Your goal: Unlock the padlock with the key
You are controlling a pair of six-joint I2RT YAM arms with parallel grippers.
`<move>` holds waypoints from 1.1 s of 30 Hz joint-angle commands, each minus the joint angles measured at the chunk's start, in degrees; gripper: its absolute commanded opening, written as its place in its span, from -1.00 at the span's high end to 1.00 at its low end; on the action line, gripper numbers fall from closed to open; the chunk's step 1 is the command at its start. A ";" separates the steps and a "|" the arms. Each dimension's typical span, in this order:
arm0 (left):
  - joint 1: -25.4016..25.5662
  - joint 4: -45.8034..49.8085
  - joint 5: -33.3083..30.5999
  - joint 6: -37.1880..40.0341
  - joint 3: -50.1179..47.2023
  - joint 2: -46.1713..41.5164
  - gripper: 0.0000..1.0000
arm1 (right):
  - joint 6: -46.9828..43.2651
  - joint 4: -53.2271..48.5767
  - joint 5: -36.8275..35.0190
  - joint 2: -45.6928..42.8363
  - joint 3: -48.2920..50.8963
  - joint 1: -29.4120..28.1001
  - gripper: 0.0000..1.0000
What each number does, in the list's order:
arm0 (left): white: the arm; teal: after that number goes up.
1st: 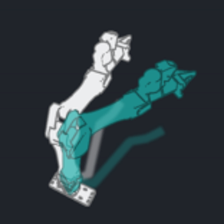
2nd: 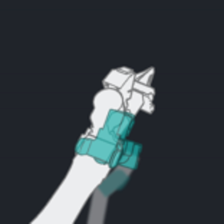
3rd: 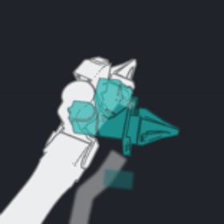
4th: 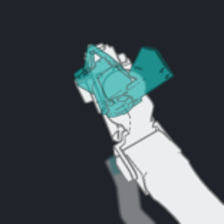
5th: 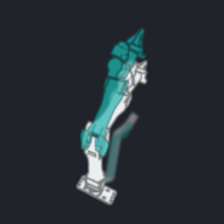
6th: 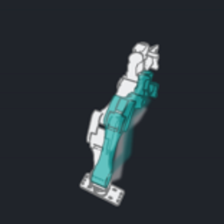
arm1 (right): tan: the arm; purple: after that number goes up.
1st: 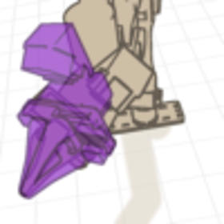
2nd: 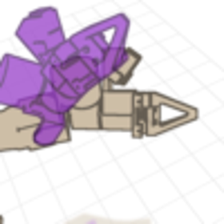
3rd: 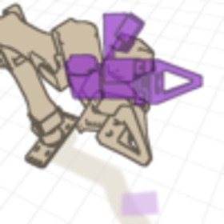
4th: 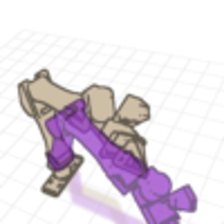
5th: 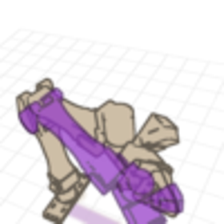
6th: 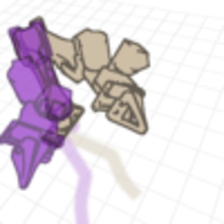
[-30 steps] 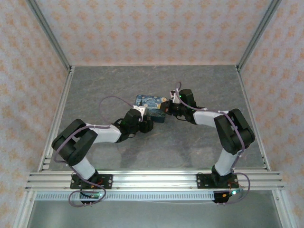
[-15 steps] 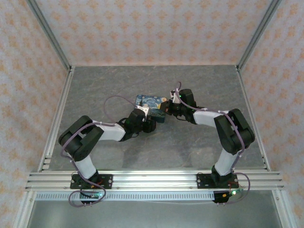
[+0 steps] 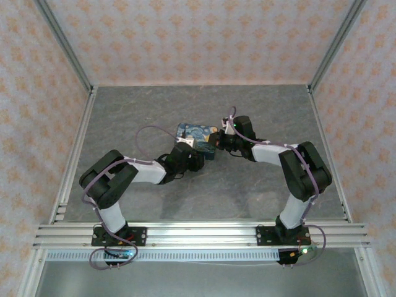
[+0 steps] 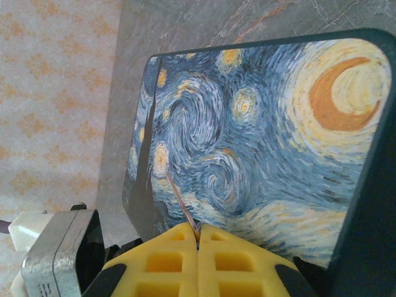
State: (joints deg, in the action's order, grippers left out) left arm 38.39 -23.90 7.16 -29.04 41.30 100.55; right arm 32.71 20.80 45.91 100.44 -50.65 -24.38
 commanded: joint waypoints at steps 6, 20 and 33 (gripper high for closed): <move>0.62 -1.74 -3.44 -6.50 2.61 1.97 0.11 | -1.42 -6.47 -1.26 1.33 0.90 -0.40 1.00; 0.72 -1.49 -4.17 -8.12 2.85 1.81 0.45 | -1.57 -5.32 -1.12 0.17 1.01 -0.49 1.00; 0.68 3.32 2.12 -13.75 3.49 -4.73 0.49 | -14.69 -5.83 -7.60 -16.32 5.13 -0.41 1.00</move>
State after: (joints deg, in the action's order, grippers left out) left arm 39.00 -22.04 7.29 -40.16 42.78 99.48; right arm 23.79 15.62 41.32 88.36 -47.75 -24.45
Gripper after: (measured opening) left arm 0.256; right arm 0.042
